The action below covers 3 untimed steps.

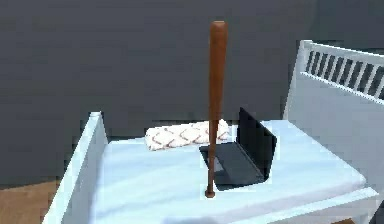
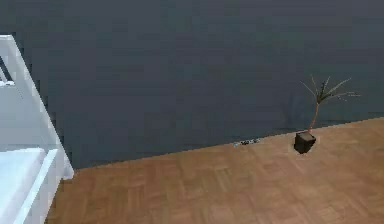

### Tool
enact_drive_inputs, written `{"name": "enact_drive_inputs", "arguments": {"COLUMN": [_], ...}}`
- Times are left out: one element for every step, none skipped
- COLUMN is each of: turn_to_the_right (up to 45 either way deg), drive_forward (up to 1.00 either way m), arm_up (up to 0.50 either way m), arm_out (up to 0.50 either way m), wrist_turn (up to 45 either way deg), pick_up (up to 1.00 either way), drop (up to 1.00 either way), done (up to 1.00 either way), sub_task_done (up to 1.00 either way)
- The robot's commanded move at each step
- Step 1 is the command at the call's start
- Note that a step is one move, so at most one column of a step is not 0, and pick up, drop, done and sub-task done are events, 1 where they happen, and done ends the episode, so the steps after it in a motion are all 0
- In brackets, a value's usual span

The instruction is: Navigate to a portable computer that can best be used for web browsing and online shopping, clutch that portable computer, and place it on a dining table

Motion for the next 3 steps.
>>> {"name": "enact_drive_inputs", "arguments": {"turn_to_the_right": [-45.0, -30.0, 45.0], "drive_forward": [0.00, 0.00, 0.00], "arm_up": [0.00, 0.00, 0.00], "arm_out": [0.00, 0.00, 0.00], "wrist_turn": [0.0, 0.0, 0.0], "pick_up": [0.00, 0.00, 0.00], "drop": [0.00, 0.00, 0.00], "done": [0.00, 0.00, 0.00], "sub_task_done": [0.00, 0.00, 0.00]}}
